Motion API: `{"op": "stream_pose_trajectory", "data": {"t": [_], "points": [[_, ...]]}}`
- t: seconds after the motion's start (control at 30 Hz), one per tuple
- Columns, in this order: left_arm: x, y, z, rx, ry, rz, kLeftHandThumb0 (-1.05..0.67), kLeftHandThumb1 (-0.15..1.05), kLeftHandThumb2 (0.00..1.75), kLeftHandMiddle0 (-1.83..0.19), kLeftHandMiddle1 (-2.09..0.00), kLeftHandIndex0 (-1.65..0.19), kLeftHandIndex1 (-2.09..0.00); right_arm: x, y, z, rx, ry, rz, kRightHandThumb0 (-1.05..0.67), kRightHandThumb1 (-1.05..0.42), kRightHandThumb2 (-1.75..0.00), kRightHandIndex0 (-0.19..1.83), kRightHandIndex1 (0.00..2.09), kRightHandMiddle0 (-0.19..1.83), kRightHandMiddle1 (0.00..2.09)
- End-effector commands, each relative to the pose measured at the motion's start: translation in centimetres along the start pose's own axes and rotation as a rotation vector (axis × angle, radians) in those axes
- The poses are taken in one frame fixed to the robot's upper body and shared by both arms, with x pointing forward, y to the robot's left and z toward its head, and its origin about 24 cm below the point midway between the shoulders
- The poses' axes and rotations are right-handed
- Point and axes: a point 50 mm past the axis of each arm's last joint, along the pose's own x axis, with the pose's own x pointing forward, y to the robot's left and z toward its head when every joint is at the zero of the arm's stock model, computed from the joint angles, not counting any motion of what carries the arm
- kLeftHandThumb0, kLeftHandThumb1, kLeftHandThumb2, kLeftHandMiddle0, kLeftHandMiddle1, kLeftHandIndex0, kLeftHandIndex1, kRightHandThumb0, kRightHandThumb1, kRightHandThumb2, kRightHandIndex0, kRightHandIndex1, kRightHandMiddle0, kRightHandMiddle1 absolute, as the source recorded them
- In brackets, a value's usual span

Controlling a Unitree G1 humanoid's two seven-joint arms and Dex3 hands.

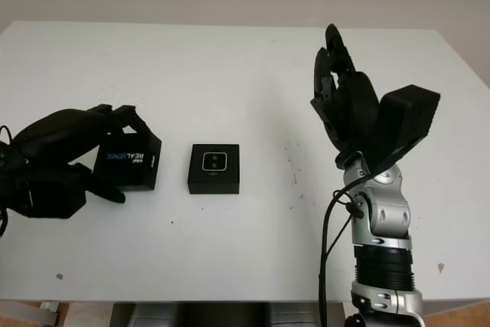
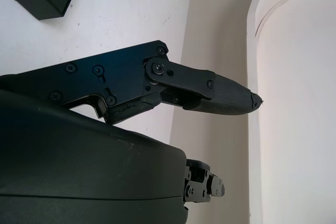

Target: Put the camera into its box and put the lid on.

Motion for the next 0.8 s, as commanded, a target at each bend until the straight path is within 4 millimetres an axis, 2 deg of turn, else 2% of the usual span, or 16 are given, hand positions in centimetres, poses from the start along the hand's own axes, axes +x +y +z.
{"op": "stream_pose_trajectory", "data": {"t": [0.0, 0.1, 0.2, 0.27, 0.43, 0.57, 0.77], "points": [[0.2, 1.8, 1.0, -0.003, -0.008, 0.043, -0.28, 1.05, 0.23, -0.52, -2.09, -0.22, -2.09, -0.1, 0.2, 0.1, -0.002, -0.005, 0.008, -0.70, -1.05, -0.65, -0.07, 0.06, -0.03, 0.05], [0.3, 2.6, 1.7, -0.013, 0.017, 0.024, -0.28, 1.05, 0.24, -0.52, -2.09, -0.23, -2.09, -0.1, 0.2, 0.0, -0.003, -0.008, 0.022, -0.70, -1.05, -0.65, -0.08, 0.06, -0.04, 0.05], [0.7, 3.7, 2.6, -0.058, 0.030, -0.028, -0.28, 1.05, 0.25, -0.44, -2.04, -0.16, -2.05, 0.0, 0.4, 0.0, -0.004, -0.008, 0.024, -0.70, -1.05, -0.64, -0.08, 0.06, -0.05, 0.04], [1.1, 4.2, 3.2, -0.084, 0.027, -0.051, -0.27, 1.05, 0.20, -0.47, -1.92, -0.20, -1.88, 0.1, 0.5, 0.0, -0.008, -0.008, 0.022, -0.71, -1.05, -0.63, -0.08, 0.06, -0.04, 0.05], [2.1, 4.6, 4.9, -0.088, -0.024, -0.112, -0.25, 1.05, 0.16, -0.57, -1.80, -0.28, -1.69, 0.1, 0.6, -0.1, -0.022, -0.007, 0.048, -0.69, -1.05, -0.67, -0.10, 0.05, -0.07, 0.03], [2.8, 4.0, 5.9, -0.100, -0.068, -0.168, -0.28, 1.05, 0.18, -0.57, -1.88, -0.36, -1.87, 0.0, 0.7, -0.3, -0.018, 0.000, 0.049, -0.68, -1.05, -0.68, -0.11, 0.04, -0.08, 0.03], [3.5, 3.1, 7.1, -0.104, -0.116, -0.215, -0.29, 1.05, 0.17, -0.53, -1.91, -0.24, -1.90, 0.0, 0.9, -0.4, -0.015, 0.004, 0.039, -0.68, -1.05, -0.69, -0.10, 0.05, -0.08, 0.03]]}}
